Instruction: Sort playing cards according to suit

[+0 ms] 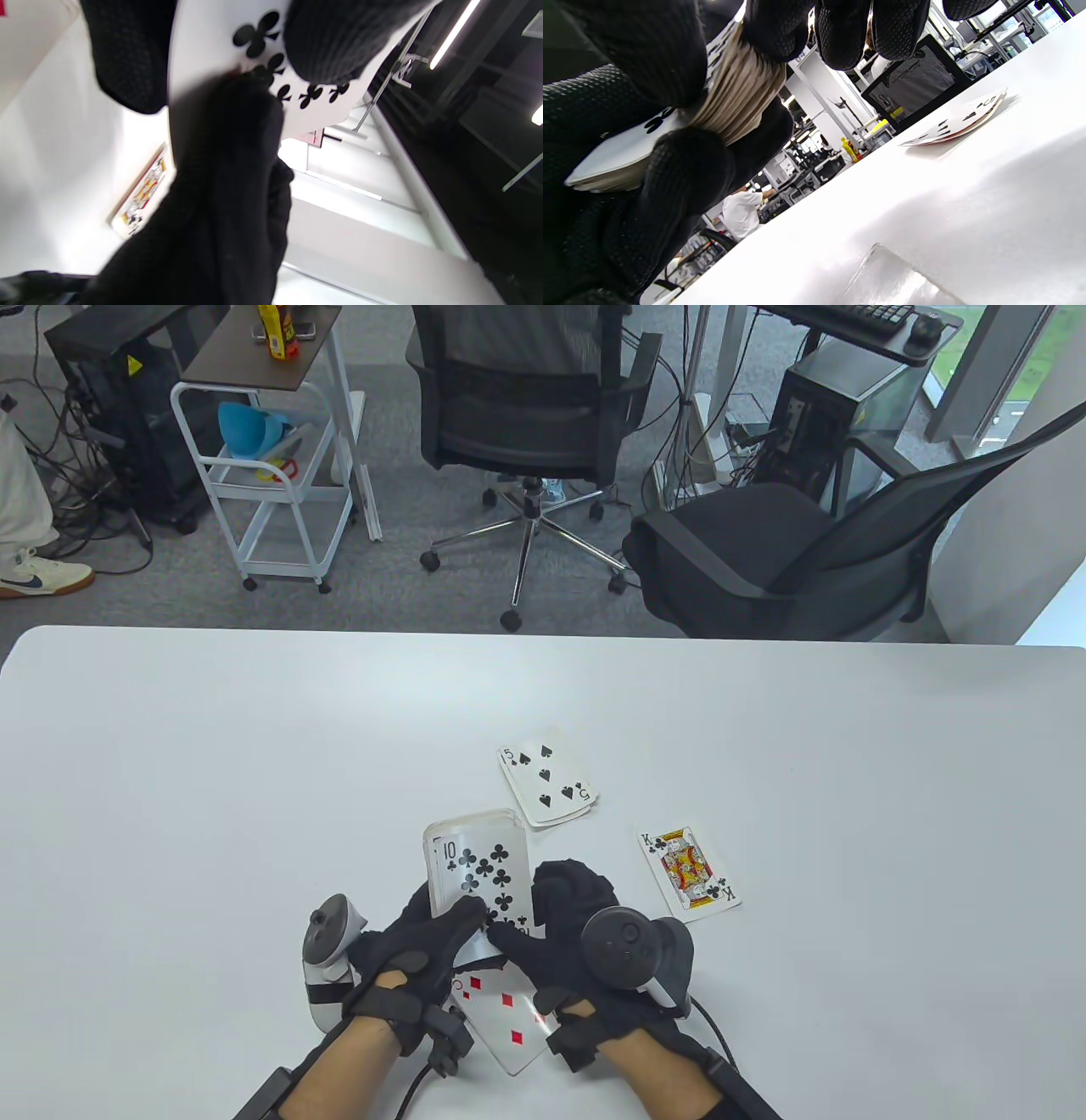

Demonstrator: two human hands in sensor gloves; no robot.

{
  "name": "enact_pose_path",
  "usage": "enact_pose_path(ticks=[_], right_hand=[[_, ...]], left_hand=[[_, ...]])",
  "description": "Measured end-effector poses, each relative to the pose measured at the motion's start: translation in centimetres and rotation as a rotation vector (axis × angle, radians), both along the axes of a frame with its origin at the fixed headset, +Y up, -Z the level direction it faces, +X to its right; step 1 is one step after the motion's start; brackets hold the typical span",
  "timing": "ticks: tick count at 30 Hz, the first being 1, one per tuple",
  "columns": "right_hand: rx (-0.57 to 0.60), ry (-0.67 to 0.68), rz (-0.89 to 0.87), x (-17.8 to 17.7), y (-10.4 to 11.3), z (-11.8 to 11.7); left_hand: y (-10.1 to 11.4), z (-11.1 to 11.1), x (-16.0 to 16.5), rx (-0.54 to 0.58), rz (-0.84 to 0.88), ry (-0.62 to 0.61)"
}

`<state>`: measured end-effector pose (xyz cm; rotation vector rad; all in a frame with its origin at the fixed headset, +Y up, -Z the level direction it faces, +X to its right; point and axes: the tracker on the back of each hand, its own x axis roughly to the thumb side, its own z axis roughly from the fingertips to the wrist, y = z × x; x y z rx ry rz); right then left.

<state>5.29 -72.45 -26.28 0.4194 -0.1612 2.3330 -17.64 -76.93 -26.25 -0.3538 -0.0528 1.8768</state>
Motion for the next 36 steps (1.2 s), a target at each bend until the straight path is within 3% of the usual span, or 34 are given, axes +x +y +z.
enact_pose_path(ticks=[11, 15, 19, 23, 26, 29, 36], right_hand=[[0.129, -0.074, -0.050, 0.6, 0.9, 0.3], [0.311, -0.142, 0.067, 1.1, 2.0, 0.7], [0.251, -0.156, 0.009, 1.8, 2.3, 0.2], [0.291, -0.341, 0.111, 6.0, 3.5, -1.6], [0.229, -0.521, 0.118, 11.2, 3.7, -3.1], [0.028, -0.622, 0.184, 15.4, 3.0, -4.4], [-0.475, -0.493, 0.261, 17.7, -0.7, -6.7]], left_hand=[[-0.1, -0.1, 0.5, -0.002, 0.035, -0.047], [0.2, -0.1, 0.8, 0.020, 0.067, -0.067], [0.2, 0.0, 0.8, 0.029, 0.037, -0.049], [0.2, -0.1, 0.4, 0.024, 0.020, -0.038], [0.5, -0.2, 0.4, 0.040, 0.026, -0.015], [0.6, -0.3, 0.6, 0.056, -0.015, -0.016], [0.4, -0.4, 0.3, 0.040, -0.016, -0.003]])
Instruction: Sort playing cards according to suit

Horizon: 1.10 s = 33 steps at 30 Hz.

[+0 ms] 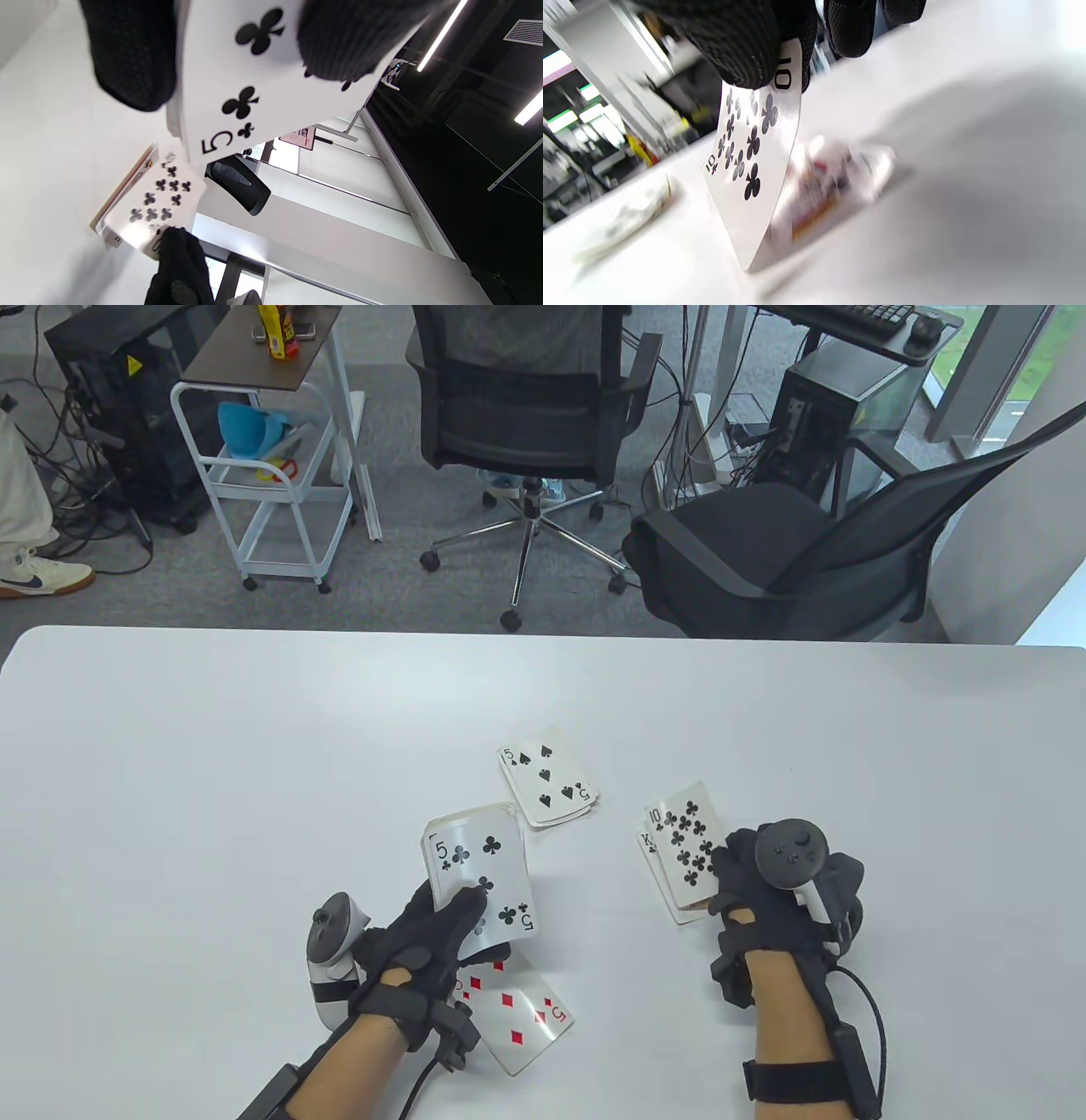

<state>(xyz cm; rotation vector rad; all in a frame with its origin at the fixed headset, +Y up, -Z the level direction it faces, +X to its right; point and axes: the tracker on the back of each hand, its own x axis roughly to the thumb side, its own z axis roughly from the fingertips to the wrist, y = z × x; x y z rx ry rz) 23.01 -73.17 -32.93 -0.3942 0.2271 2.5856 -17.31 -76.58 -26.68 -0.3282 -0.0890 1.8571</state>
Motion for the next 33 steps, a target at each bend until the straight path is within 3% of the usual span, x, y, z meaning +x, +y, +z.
enact_pose_path(ticks=[8, 12, 18, 21, 26, 33], right_hand=[[-0.113, -0.065, 0.390, -1.8, -2.3, -1.5], [-0.048, -0.074, 0.434, -2.8, -1.6, -1.1], [0.346, 0.130, 0.286, -8.3, 2.1, 0.9], [0.512, 0.305, 0.062, -11.5, 2.5, 2.5], [0.546, 0.425, -0.301, -14.7, 1.6, 4.0], [0.558, 0.494, -0.304, -17.3, 1.0, 5.6]], left_hand=[[0.0, 0.1, -0.4, -0.002, 0.009, 0.013], [0.0, 0.0, -0.5, -0.001, 0.010, 0.008], [-0.1, -0.3, -0.2, 0.001, 0.008, -0.006], [0.1, 0.1, -0.3, 0.017, 0.019, 0.010], [0.6, 0.0, -0.5, 0.048, -0.023, 0.011], [0.0, -0.2, -0.3, 0.030, -0.049, -0.006]])
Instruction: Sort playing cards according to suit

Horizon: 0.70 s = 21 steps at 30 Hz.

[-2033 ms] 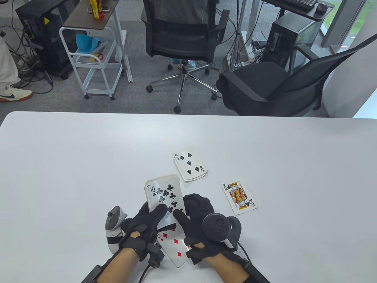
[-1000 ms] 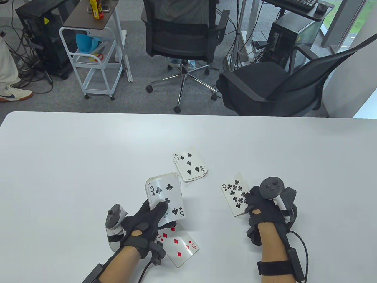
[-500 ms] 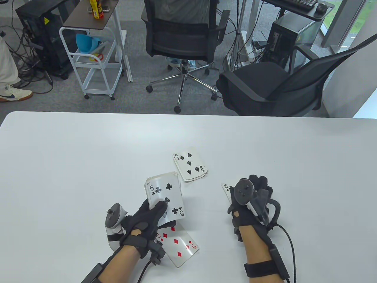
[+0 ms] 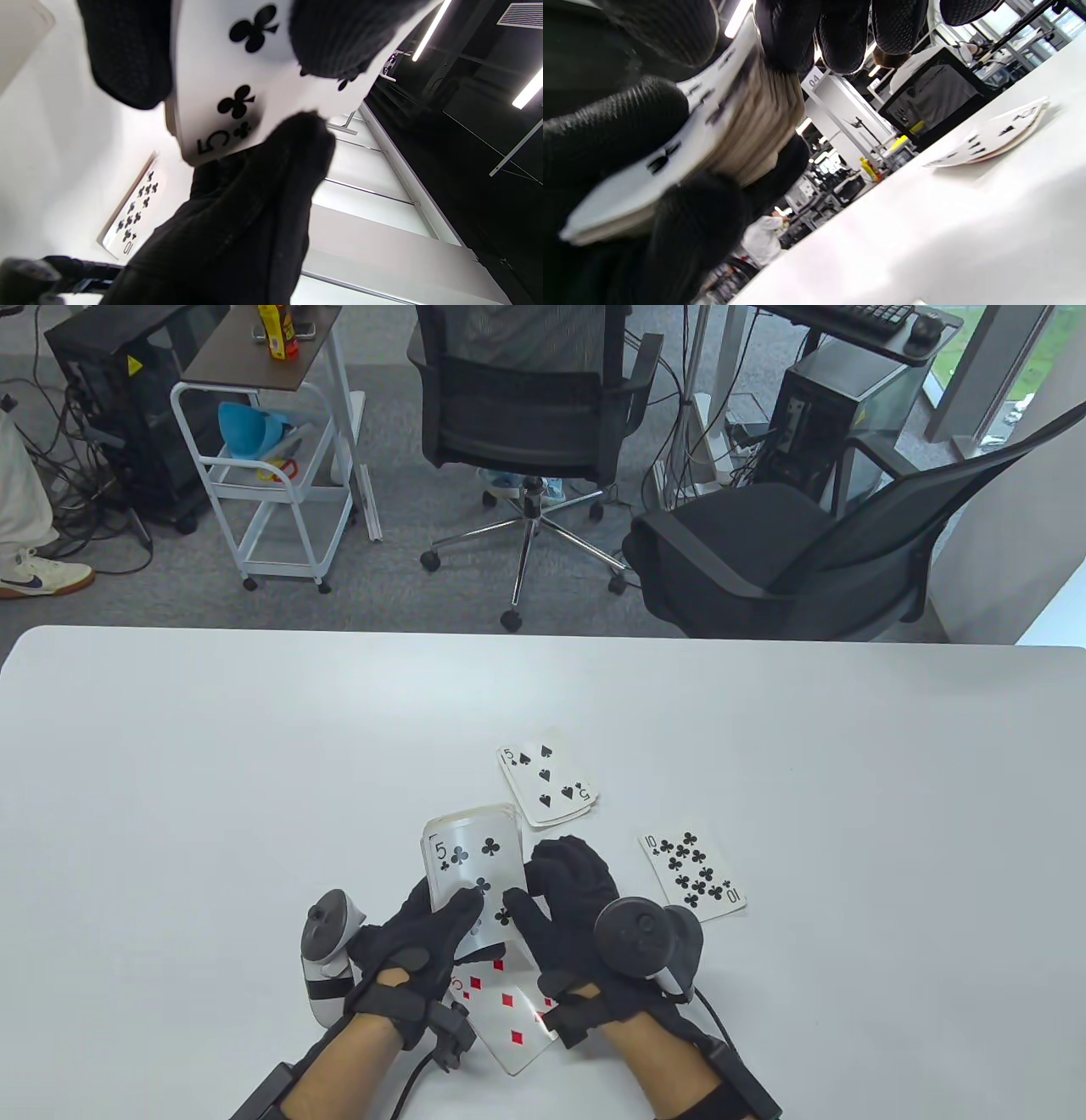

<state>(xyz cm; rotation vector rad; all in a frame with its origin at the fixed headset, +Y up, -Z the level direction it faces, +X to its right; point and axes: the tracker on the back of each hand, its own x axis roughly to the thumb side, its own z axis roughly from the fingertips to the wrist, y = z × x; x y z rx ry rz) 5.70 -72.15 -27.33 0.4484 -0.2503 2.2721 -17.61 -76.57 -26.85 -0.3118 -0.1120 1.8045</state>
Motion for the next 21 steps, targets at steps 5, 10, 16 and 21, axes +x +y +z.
enact_pose_path(ticks=[5, 10, 16, 21], right_hand=[[0.101, 0.001, 0.057, -0.37, 0.09, 0.63], [0.155, -0.022, 0.067, -0.47, 0.34, 1.08], [0.130, -0.027, -0.024, -0.05, 0.21, 0.94], [0.134, -0.043, -0.036, 0.03, 0.32, 0.77]], left_hand=[[0.00, 0.27, -0.06, 0.011, 0.019, -0.004], [-0.03, 0.42, 0.12, 0.016, 0.023, -0.014], [-0.49, 0.38, 0.52, -0.005, 0.042, -0.026], [-0.74, 0.29, 0.36, -0.022, 0.063, -0.036]])
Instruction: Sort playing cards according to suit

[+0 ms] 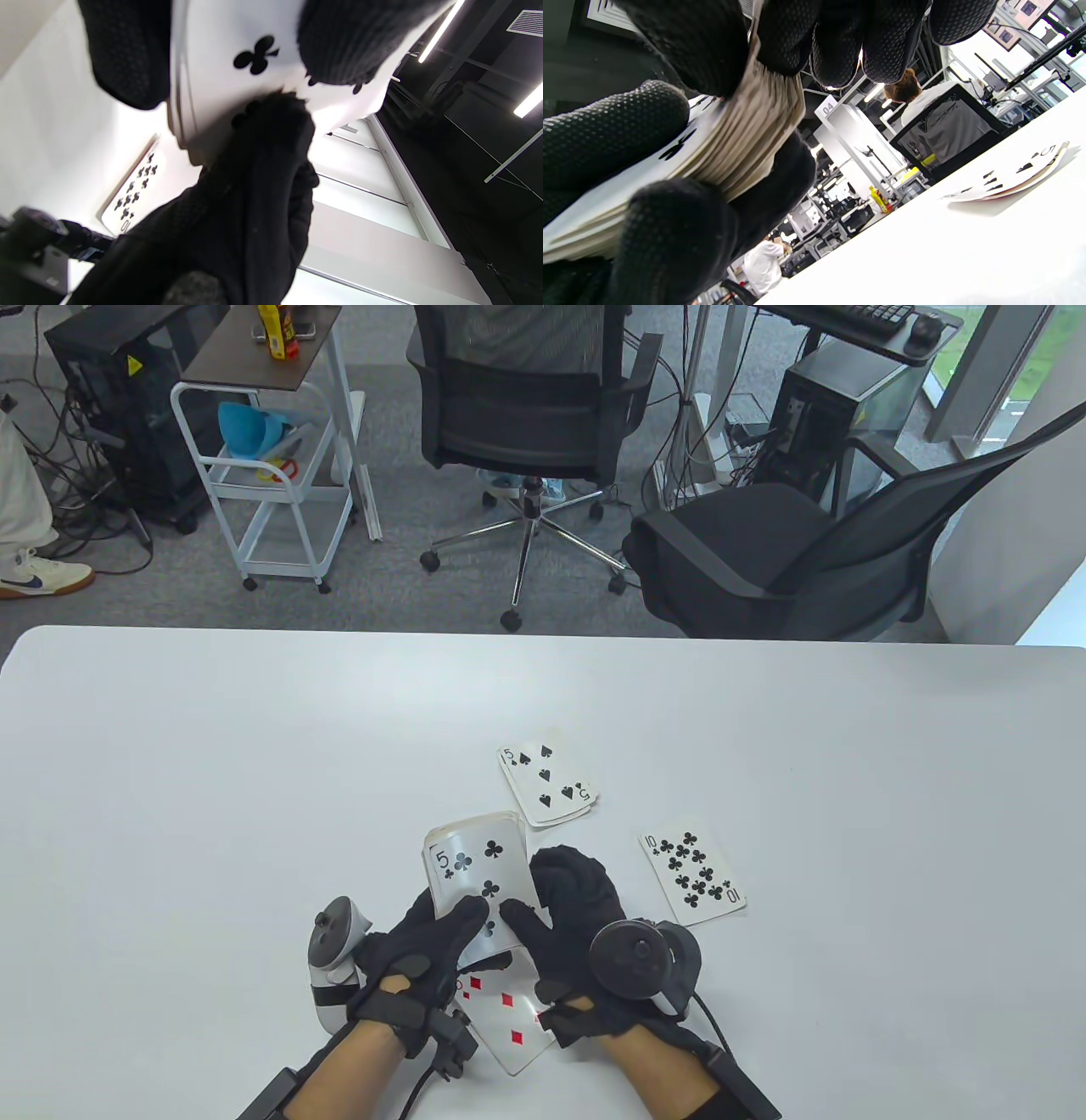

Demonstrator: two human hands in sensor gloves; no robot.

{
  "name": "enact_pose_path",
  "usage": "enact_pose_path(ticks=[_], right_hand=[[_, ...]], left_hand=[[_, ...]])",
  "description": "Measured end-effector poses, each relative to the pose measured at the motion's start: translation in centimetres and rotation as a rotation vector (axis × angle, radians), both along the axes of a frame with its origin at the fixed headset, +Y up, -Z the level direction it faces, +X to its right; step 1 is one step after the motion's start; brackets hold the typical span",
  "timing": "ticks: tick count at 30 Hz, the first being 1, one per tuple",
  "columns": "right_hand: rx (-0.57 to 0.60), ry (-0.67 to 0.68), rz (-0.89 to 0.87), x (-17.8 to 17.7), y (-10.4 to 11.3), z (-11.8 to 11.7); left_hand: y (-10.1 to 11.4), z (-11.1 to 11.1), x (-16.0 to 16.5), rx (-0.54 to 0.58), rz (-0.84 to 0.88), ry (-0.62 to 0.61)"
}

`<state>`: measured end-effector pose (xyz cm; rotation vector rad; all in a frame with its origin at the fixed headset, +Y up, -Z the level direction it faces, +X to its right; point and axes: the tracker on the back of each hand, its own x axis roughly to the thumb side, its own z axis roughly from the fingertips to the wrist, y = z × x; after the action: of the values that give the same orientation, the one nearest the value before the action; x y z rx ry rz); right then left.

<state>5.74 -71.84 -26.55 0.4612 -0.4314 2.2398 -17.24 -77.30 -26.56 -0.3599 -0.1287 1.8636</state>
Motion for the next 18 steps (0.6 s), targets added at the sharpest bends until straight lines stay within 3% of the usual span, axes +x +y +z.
enact_pose_path(ticks=[10, 18], right_hand=[[0.062, -0.073, 0.007, 1.0, 0.4, 0.1], [-0.025, -0.071, -0.020, 2.0, 0.3, -0.5]], left_hand=[[0.1, 0.2, 0.3, -0.016, 0.029, -0.022], [-0.1, 0.3, 0.4, -0.034, 0.039, -0.025]])
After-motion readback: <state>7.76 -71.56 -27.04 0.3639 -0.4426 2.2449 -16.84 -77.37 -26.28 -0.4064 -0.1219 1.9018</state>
